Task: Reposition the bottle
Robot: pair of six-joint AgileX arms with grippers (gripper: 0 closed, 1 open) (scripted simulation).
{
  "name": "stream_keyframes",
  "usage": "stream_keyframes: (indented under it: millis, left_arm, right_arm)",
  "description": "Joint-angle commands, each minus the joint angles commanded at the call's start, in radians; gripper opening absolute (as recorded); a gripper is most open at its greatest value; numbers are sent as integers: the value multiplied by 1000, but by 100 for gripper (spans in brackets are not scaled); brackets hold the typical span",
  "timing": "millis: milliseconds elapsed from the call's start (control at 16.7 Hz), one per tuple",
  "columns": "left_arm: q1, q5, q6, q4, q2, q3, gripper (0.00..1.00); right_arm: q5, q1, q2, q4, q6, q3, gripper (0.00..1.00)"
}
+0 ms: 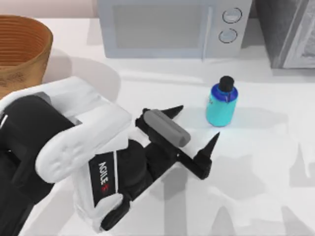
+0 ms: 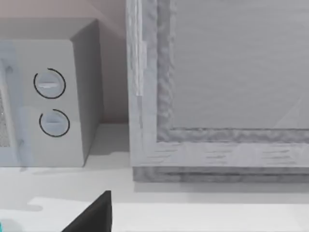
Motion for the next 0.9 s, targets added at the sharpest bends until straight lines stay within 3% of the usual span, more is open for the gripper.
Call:
stream_keyframes:
  millis: [480, 900]
  left_arm:
    - [1, 0, 0, -29, 10, 36, 100]
    - [-11, -10, -1, -256, 98, 359, 100]
  right_arm:
    - [0, 0, 0, 0, 0, 0, 100]
    - [0, 0, 0, 0, 0, 0, 100]
